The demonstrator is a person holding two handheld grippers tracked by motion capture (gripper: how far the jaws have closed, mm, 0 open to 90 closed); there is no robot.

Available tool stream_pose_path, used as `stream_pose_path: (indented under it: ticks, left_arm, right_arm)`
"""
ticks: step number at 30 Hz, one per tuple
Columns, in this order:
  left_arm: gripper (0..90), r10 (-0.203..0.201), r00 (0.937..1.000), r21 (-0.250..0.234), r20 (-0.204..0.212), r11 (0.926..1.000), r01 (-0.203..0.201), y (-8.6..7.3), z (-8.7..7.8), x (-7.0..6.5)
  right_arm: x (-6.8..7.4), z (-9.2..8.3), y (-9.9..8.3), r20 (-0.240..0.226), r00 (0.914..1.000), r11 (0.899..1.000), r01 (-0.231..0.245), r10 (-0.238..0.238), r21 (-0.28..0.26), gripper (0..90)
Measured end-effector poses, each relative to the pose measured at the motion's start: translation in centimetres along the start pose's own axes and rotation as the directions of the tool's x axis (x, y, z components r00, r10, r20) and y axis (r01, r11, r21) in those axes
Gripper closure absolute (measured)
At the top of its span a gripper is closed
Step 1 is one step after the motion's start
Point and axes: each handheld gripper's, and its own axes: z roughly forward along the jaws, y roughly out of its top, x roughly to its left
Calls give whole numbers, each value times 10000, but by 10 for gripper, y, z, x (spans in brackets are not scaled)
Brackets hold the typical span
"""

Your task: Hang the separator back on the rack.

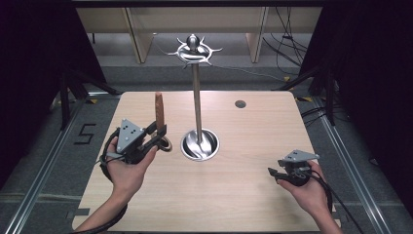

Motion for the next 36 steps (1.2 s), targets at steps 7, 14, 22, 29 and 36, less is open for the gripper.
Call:
stream_pose_path:
  ticks: [7,14,22,29,36]
  left_arm:
    - [682,172,9999,-81,-1,9998,-172,6,2,-3]
    - [682,285,9995,-160,-107,9995,-287,8,6,-6]
    - [682,747,9970,-304,-186,9967,-752,15,9,-12]
    - [682,693,9972,-424,-266,9966,-704,22,12,-17]
    - [682,726,9962,-553,-485,9956,-753,26,16,-18]
  right_arm:
    - [0,-1,1,12,9998,9998,-185,185,-25,506]
    - [-1,-1,0,44,9999,10000,-92,92,-20,506]
    - [-2,0,0,132,9999,9998,56,-53,-212,506]
    - [-2,-1,-1,101,9998,9996,-177,179,-206,506]
    - [-2,-1,0,129,9999,9996,-70,74,-257,506]
